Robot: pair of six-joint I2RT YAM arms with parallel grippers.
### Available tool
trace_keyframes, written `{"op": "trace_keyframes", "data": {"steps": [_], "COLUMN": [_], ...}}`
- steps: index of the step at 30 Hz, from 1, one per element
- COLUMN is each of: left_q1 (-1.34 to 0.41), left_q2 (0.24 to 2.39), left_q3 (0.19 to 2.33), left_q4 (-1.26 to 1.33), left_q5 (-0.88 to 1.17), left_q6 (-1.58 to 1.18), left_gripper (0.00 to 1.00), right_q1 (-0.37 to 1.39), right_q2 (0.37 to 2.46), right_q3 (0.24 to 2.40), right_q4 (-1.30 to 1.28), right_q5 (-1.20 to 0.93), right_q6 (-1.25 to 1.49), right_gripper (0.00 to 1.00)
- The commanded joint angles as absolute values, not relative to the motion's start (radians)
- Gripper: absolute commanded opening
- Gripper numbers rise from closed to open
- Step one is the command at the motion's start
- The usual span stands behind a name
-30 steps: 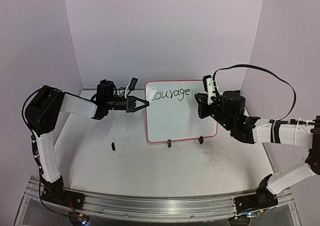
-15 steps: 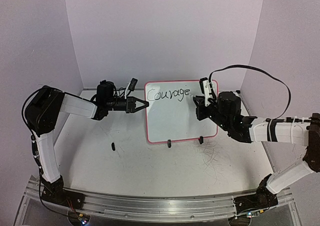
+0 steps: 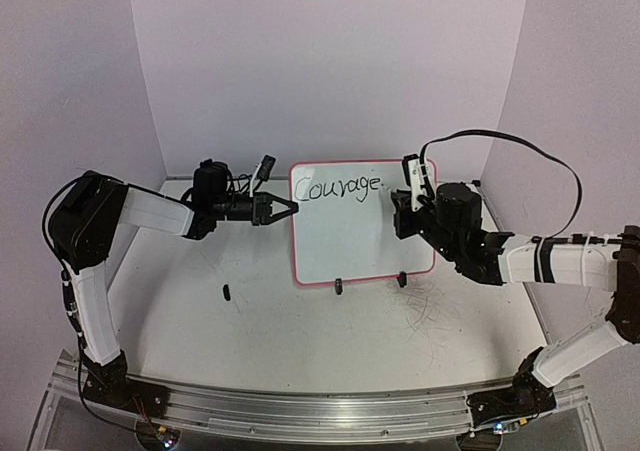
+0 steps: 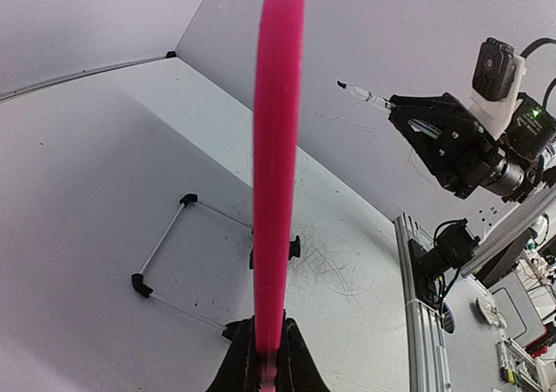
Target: Write a sentence on the whiteboard
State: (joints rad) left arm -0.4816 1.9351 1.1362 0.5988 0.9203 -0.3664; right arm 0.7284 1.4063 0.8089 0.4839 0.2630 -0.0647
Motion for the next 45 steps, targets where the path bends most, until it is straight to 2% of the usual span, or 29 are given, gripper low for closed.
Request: {"op": "trace_keyframes", "data": {"steps": [1,12,21,27,45], "left_q1": [-0.496,-0.495,-0.495,-0.495,-0.495], "left_q2": [1.872,1.874,1.874,1.881,1.879], "left_q3": [1.126,1.132,1.134,1.137,1.138], "left_q4": [0.593,0.583,0.578,0.576,0.572], "left_q5": [0.944,0.946,0.948,0.949,0.95], "left_q6": [-0.344,-0.338,-0.334,-0.334,-0.33], "left_gripper": [0.0,0.0,0.0,0.0,0.0], "right_q1": [0.716,0.686,0.647,0.625,0.617], "right_q2": [1.397,1.365,1.404,1.421,1.501], "right_q3": [0.829,0.812,0.843,0.86,0.932], "right_q4": [0.503,0.518,0.521,0.532,0.55], "right_q5": [0.328,0.347,0.322,0.227,0.255], "right_q6": [-0.075,-0.096,-0.079,-0.09,-0.095], "right_gripper": [0.0,0.0,0.0,0.0,0.0]}}
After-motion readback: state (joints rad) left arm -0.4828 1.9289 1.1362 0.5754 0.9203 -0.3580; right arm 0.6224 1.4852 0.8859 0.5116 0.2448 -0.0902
